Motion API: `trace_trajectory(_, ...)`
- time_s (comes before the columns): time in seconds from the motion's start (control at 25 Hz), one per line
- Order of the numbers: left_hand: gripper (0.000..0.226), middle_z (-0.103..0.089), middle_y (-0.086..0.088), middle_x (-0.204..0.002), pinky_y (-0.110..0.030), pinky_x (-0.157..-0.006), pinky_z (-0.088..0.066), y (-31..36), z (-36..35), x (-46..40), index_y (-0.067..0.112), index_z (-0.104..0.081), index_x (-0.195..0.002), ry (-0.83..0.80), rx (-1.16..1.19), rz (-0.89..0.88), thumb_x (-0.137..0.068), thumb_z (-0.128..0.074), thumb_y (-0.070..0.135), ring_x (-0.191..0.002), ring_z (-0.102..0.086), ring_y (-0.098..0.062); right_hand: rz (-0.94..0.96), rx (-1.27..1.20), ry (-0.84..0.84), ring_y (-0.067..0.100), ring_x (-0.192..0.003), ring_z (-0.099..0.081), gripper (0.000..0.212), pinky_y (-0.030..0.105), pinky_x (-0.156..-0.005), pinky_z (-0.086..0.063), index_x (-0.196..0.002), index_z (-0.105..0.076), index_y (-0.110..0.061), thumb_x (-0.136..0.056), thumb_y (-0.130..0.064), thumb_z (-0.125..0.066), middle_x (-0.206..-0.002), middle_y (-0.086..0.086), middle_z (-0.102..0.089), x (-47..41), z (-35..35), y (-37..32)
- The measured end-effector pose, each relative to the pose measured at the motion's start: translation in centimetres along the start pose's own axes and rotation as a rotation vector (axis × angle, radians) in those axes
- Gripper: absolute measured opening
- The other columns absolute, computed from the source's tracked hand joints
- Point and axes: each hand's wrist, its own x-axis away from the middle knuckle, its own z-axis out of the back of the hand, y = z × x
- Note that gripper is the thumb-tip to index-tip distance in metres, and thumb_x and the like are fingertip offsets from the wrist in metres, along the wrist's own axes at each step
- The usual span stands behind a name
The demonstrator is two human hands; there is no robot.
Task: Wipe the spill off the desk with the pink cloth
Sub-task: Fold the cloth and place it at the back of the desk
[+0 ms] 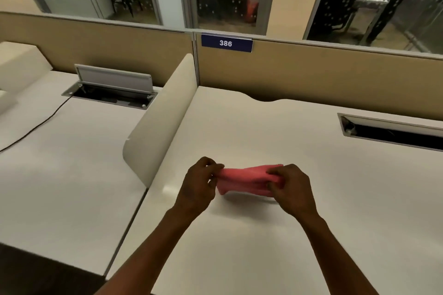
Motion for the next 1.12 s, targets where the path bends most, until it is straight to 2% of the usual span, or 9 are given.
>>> trace_trajectory(0.2, 0.024, -0.061, 0.006, -0.106, -0.029, -0.069, -0.054, -1.7, 1.0, -1.4, 0.018, -0.073, -0.099, 0.063, -0.170, 0.047, -0.083, -0.067, 0.000, -0.080, -0.062, -0.010, 0.037, -0.087, -0.015, 0.018, -0.137, -0.045, 0.016, 0.034, -0.097, -0.044, -0.088, -0.077, -0.028, -0.081, -0.013, -0.078, -0.145, -0.003, -0.051, -3.0, -1.4, -1.2)
trace_trajectory(0.32, 0.018, -0.065, 0.012, -0.120, -0.028, -0.092, -0.047, -3.7, 2.9, -4.9, 0.023, -0.066, -0.096, -0.065, -0.094, 0.133, -0.086, -0.067, 0.008, -0.111, -0.061, -0.008, 0.101, -0.218, -0.121, 0.002, -0.105, -0.066, 0.026, 0.021, -0.087, -0.049, -0.085, -0.071, -0.033, -0.083, -0.007, -0.076, -0.105, -0.019, -0.074, -6.5, -1.8, -2.4)
trace_trajectory(0.4, 0.014, -0.073, 0.010, -0.106, -0.031, -0.087, -0.049, -4.8, 4.6, -7.9, 0.026, -0.061, -0.097, -0.204, 0.036, 0.256, -0.092, -0.065, 0.014, -0.102, -0.067, -0.012, 0.056, -0.314, -0.175, 0.000, -0.091, -0.068, 0.024, 0.010, -0.075, -0.047, -0.089, -0.072, -0.031, -0.086, -0.007, -0.075, -0.090, -0.021, -0.074, -9.4, -2.2, -3.4)
trace_trajectory(0.48, 0.014, -0.073, 0.004, -0.082, -0.027, -0.069, -0.048, -5.9, 5.6, -11.3, 0.027, -0.061, -0.098, -0.212, 0.163, 0.340, -0.095, -0.063, 0.014, -0.077, -0.067, -0.017, 0.068, -0.358, -0.145, 0.000, -0.091, -0.069, 0.018, 0.010, -0.075, -0.049, -0.093, -0.075, -0.028, -0.087, -0.010, -0.077, -0.091, -0.021, -0.075, -12.5, -3.0, -4.2)
trace_trajectory(0.56, 0.015, -0.070, 0.003, -0.076, -0.019, -0.062, -0.046, -6.9, 5.8, -14.9, 0.029, -0.063, -0.104, -0.115, 0.246, 0.368, -0.096, -0.063, 0.015, -0.066, -0.063, -0.012, 0.060, -0.411, -0.110, 0.002, -0.092, -0.070, 0.014, 0.014, -0.077, -0.053, -0.095, -0.077, -0.026, -0.087, -0.015, -0.079, -0.093, -0.017, -0.077, -16.0, -4.1, -4.8)
trace_trajectory(0.76, 0.022, -0.070, -0.004, -0.089, -0.027, -0.063, -0.049, -11.5, 4.5, -25.0, 0.027, -0.067, -0.114, -0.071, 0.186, 0.494, -0.096, -0.059, 0.020, -0.080, -0.066, -0.021, -0.192, -0.706, -0.161, 0.017, -0.091, -0.070, 0.009, 0.025, -0.072, -0.057, -0.095, -0.077, -0.017, -0.088, -0.013, -0.080, -0.104, 0.003, -0.077, -27.1, -8.7, -5.4)
trace_trajectory(0.88, 0.034, -0.072, -0.016, -0.107, -0.031, -0.076, -0.050, -13.9, 3.4, -31.6, 0.018, -0.066, -0.124, -0.019, 0.054, 0.494, -0.094, -0.053, 0.009, -0.099, -0.067, -0.033, -0.429, -0.830, -0.216, 0.022, -0.089, -0.066, 0.004, 0.029, -0.070, -0.055, -0.094, -0.074, -0.017, -0.091, -0.014, -0.076, -0.097, 0.006, -0.073, -34.4, -12.0, -5.4)
trace_trajectory(1.0, 0.050, -0.065, -0.020, -0.130, -0.041, -0.103, -0.048, -16.0, 2.0, -35.8, 0.013, -0.050, -0.143, 0.096, 0.008, 0.457, -0.094, -0.055, 0.004, -0.120, -0.060, -0.037, -0.522, -0.641, 0.033, 0.027, -0.107, -0.068, 0.020, 0.038, -0.091, -0.056, -0.112, -0.071, -0.016, -0.095, -0.026, -0.072, -0.109, 0.005, -0.073, -39.4, -14.8, -3.8)
trace_trajectory(1.12, 0.052, -0.054, -0.018, -0.145, -0.041, -0.112, -0.037, -18.6, -1.1, -36.0, 0.009, -0.043, -0.149, 0.006, -0.059, 0.360, -0.099, -0.056, 0.016, -0.134, -0.049, -0.035, -0.295, -0.231, 0.116, 0.031, -0.128, -0.059, 0.043, 0.038, -0.108, -0.044, -0.133, -0.063, -0.008, -0.097, -0.031, -0.067, -0.135, 0.012, -0.066, -39.2, -17.1, -2.2)
